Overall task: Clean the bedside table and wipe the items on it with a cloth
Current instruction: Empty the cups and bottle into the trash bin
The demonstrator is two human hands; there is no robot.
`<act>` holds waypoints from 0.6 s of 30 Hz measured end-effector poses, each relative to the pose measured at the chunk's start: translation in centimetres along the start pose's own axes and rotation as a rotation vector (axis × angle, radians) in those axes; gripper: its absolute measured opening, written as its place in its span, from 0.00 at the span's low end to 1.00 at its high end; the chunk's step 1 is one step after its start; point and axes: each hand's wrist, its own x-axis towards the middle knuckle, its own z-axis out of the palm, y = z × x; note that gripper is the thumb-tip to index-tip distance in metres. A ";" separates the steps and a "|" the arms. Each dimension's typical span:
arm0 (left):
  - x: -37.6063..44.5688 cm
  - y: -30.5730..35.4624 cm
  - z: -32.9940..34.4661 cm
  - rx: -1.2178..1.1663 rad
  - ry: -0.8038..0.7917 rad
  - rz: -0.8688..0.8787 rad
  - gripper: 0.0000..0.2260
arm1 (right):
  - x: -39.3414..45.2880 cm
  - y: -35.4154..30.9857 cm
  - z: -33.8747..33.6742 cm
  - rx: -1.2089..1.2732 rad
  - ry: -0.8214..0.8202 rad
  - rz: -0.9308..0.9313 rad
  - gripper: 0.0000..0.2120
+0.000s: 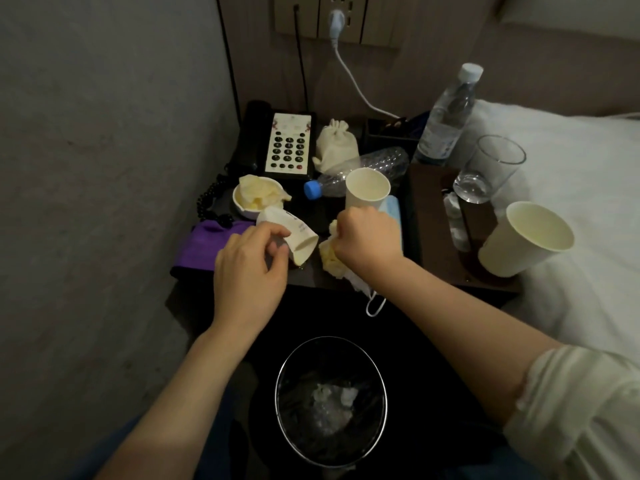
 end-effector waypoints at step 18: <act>1.1 -2.3 0.5 0.398 -0.014 -0.083 0.16 | -1.7 1.4 -5.2 0.548 0.149 0.195 0.03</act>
